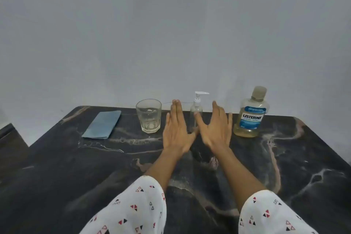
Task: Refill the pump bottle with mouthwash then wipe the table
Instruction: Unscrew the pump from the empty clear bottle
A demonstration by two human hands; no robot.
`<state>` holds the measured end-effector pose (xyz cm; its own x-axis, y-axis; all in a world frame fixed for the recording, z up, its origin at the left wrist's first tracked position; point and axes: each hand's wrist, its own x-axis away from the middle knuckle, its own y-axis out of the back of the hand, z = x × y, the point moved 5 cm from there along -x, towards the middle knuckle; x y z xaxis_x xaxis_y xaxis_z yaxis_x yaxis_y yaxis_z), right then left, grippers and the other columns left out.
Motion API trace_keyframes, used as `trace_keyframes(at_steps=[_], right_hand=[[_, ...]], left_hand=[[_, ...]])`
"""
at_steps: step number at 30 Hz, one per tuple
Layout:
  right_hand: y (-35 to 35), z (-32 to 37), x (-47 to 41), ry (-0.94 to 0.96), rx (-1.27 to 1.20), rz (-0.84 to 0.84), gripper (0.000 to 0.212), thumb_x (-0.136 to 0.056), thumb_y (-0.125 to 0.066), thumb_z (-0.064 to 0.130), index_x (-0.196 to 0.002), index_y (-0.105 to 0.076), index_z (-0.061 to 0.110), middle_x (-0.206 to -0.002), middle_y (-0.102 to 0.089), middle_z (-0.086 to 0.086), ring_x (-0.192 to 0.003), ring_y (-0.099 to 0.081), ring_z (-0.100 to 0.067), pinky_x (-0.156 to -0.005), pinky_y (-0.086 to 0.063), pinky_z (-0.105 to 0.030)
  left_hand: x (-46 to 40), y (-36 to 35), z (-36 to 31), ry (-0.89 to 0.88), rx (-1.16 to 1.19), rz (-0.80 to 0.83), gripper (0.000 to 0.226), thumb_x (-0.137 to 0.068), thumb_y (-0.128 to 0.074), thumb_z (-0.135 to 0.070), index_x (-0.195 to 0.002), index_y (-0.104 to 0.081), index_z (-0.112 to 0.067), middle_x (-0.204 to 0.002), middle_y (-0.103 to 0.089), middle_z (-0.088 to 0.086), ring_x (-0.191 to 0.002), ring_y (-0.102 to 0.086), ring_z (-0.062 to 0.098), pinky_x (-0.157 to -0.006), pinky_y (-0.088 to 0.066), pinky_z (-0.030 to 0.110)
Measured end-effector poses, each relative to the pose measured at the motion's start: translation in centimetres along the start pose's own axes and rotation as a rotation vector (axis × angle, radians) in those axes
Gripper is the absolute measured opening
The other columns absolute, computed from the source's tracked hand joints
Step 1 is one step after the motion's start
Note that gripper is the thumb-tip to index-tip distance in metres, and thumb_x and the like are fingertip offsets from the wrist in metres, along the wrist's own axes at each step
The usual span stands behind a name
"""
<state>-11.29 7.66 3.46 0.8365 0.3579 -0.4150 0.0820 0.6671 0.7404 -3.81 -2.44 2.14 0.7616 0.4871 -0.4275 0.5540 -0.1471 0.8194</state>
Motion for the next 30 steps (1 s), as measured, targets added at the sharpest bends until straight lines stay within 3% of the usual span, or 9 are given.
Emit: trace_keyframes(at_steps=[3, 5, 7, 10, 14, 18, 21, 25, 30], right_hand=[[-0.7, 0.1, -1.3, -0.013, -0.124, -0.040, 0.074, -0.091, -0.034, 0.063, -0.147, -0.031, 0.014, -0.149, -0.038, -0.005, -0.140, -0.030, -0.017, -0.119, 0.004, -0.035], [-1.0, 0.4, -1.9, -0.009, -0.201, -0.052, 0.066, -0.093, -0.038, 0.058, -0.143, -0.038, 0.015, -0.145, -0.043, -0.003, -0.136, -0.036, -0.016, -0.119, 0.003, -0.034], [-1.4, 0.4, -2.1, 0.001, -0.241, -0.060, 0.058, -0.094, -0.041, 0.055, -0.137, -0.044, 0.017, -0.141, -0.047, 0.000, -0.131, -0.042, -0.014, -0.119, 0.003, -0.034], [-1.6, 0.4, -2.3, 0.009, -0.288, -0.082, 0.048, -0.094, -0.044, 0.052, -0.128, -0.052, 0.019, -0.132, -0.055, 0.002, -0.121, -0.052, -0.013, -0.119, -0.001, -0.035], [-2.0, 0.5, -2.5, 0.010, -0.346, -0.093, 0.041, -0.094, -0.048, 0.050, -0.118, -0.058, 0.019, -0.118, -0.063, 0.003, -0.109, -0.058, -0.012, -0.119, -0.009, -0.038], [-1.8, 0.9, -2.4, 0.033, -0.371, -0.101, 0.038, -0.092, -0.051, 0.051, -0.114, -0.060, 0.022, -0.109, -0.065, 0.007, -0.101, -0.059, -0.009, -0.119, -0.012, -0.037], [-1.3, 1.1, -1.6, 0.036, -0.401, -0.100, 0.036, -0.091, -0.053, 0.050, -0.114, -0.060, 0.023, -0.107, -0.066, 0.007, -0.094, -0.056, -0.005, -0.116, -0.021, -0.043], [0.1, 1.5, 0.2, 0.017, -0.483, -0.089, 0.034, -0.090, -0.053, 0.050, -0.117, -0.058, 0.028, -0.103, -0.058, 0.015, -0.091, -0.042, 0.004, -0.104, -0.039, -0.047], [3.3, 3.2, 3.4, 0.036, -0.597, -0.065, 0.031, -0.090, -0.054, 0.049, -0.116, -0.054, 0.033, -0.103, -0.052, 0.018, -0.099, -0.057, -0.007, -0.079, -0.048, -0.027]], left_hand=[[-1.1, -1.4, -0.2, 0.082, 0.100, 0.086, 0.107, -0.087, -0.056, -0.045, -0.137, 0.032, -0.011, -0.156, 0.024, 0.005, -0.146, 0.012, 0.017, -0.119, 0.002, 0.030], [-1.5, -2.3, -0.3, 0.144, 0.196, 0.135, 0.107, -0.086, -0.062, -0.034, -0.143, 0.027, -0.012, -0.158, 0.017, 0.005, -0.147, 0.004, 0.021, -0.120, -0.014, 0.037], [-1.6, -3.2, -0.3, 0.198, 0.249, 0.186, 0.105, -0.086, -0.062, -0.024, -0.144, 0.026, -0.016, -0.160, 0.005, 0.007, -0.147, -0.005, 0.026, -0.114, -0.030, 0.044], [-1.8, -3.9, -0.4, 0.227, 0.247, 0.241, 0.103, -0.088, -0.060, -0.020, -0.144, 0.027, -0.020, -0.159, -0.008, 0.009, -0.142, -0.025, 0.031, -0.104, -0.041, 0.049], [-1.7, -4.5, -0.7, 0.229, 0.260, 0.231, 0.093, -0.091, -0.056, -0.026, -0.147, 0.019, -0.024, -0.145, -0.038, 0.013, -0.126, -0.047, 0.032, -0.097, -0.046, 0.049], [-1.3, -3.7, -1.1, 0.215, 0.343, 0.139, 0.069, -0.092, -0.048, -0.041, -0.144, -0.005, -0.030, -0.128, -0.054, 0.011, -0.110, -0.058, 0.032, -0.089, -0.050, 0.050], [-0.3, -2.6, -1.4, 0.200, 0.344, 0.119, 0.056, -0.091, -0.046, -0.043, -0.136, -0.013, -0.033, -0.123, -0.058, 0.006, -0.106, -0.061, 0.030, -0.086, -0.051, 0.047], [1.4, -0.9, -1.9, 0.167, 0.332, 0.134, 0.057, -0.093, -0.043, -0.042, -0.138, -0.009, -0.038, -0.126, -0.056, 0.005, -0.107, -0.060, 0.028, -0.087, -0.051, 0.046], [4.3, 2.4, -3.2, 0.112, 0.379, 0.119, 0.053, -0.096, -0.035, -0.046, -0.140, -0.007, -0.038, -0.128, -0.056, 0.001, -0.111, -0.059, 0.024, -0.091, -0.049, 0.046]])
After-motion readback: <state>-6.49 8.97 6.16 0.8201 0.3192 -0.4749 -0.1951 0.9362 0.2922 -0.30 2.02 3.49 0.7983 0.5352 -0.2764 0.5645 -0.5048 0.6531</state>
